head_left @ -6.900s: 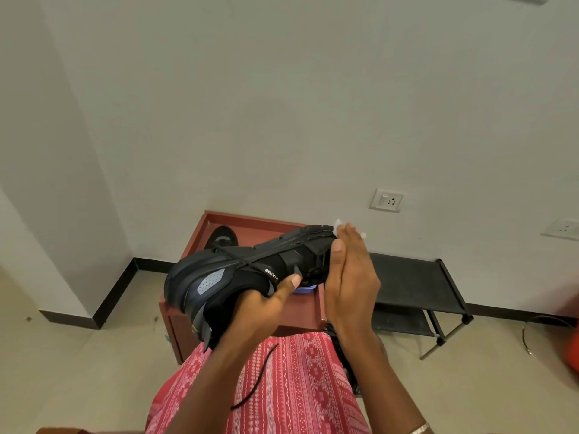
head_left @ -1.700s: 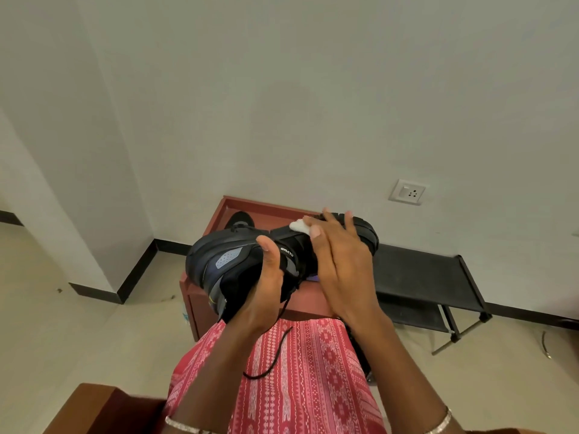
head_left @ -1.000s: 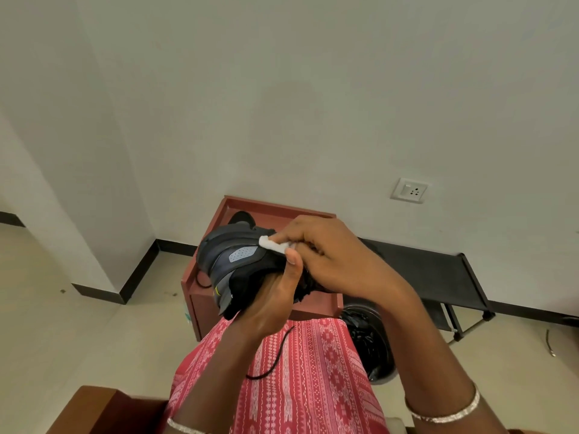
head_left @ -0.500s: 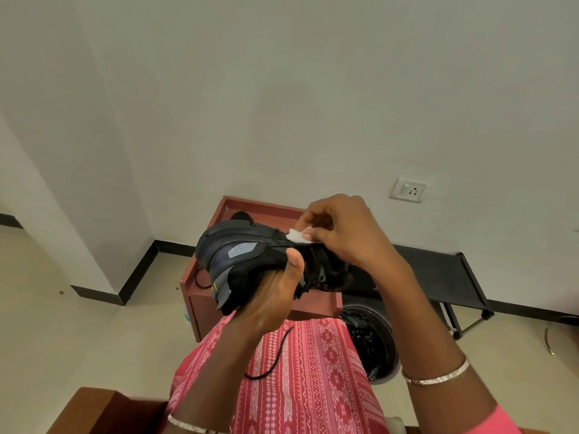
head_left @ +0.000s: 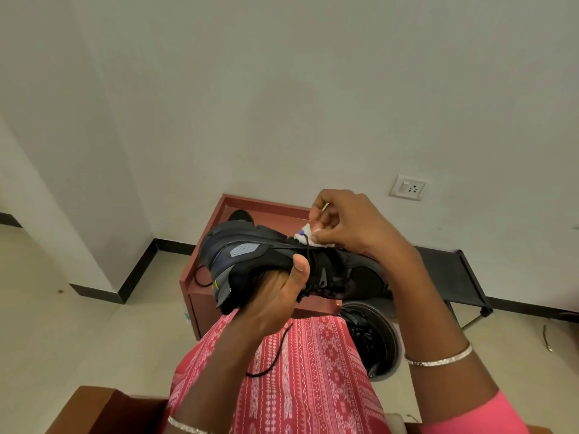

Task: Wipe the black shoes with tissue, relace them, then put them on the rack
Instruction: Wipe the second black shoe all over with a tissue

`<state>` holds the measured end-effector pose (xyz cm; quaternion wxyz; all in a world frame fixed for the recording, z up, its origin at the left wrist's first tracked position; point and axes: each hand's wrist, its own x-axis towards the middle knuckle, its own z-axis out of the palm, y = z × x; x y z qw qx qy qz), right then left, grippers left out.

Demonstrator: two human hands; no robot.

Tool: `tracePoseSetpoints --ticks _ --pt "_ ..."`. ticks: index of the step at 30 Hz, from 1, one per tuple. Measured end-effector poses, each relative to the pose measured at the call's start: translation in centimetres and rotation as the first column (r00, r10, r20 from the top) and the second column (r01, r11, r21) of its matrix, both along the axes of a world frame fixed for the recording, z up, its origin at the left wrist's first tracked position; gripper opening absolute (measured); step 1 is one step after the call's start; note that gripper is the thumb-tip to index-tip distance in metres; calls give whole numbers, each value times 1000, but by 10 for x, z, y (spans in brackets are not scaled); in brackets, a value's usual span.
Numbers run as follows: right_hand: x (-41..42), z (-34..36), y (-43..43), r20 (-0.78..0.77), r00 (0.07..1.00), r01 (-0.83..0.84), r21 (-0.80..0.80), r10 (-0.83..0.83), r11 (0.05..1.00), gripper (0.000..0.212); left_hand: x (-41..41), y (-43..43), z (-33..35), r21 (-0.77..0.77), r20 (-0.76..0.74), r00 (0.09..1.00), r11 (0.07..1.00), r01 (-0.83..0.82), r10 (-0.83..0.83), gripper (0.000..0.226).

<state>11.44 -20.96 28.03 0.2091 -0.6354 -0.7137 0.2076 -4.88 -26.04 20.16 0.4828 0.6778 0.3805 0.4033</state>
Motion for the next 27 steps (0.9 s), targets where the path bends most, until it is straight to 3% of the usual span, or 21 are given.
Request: tracePoseSetpoints --ticks 3,5,7,9,11,13,16,19,27 --pt "-9 2 1 -9 997 -75 25 75 997 26 4 0 -2 14 7 1000 1000 18 -18 89" --pt "-25 -2 1 -137 980 -130 86 141 988 21 4 2 -4 8 -16 1000 1000 28 -27 100" --pt "-39 -7 0 -268 946 -143 164 183 976 18 4 3 -2 22 -34 999 999 26 -26 87" --pt "-49 -12 -3 -368 902 -143 235 225 961 16 3 4 0 58 -34 999 998 13 -11 89" --pt "-51 -13 -4 -348 903 -166 258 252 952 14 1 5 -2 67 -15 1000 998 5 -4 105" --pt "-41 -10 -1 -246 941 -192 181 233 965 17 -1 6 -6 44 -30 1000 999 -1 2 114" --pt "-9 -1 6 -125 982 -145 -25 141 989 26 -5 7 -11 20 -66 998 1000 -23 24 111" --pt "4 2 6 -56 991 -129 -80 124 988 26 -3 7 -9 -12 -42 999 1000 -8 7 111" --pt "-45 -20 -3 -359 869 -281 206 339 937 9 1 8 -6 66 -57 998 998 2 2 122"
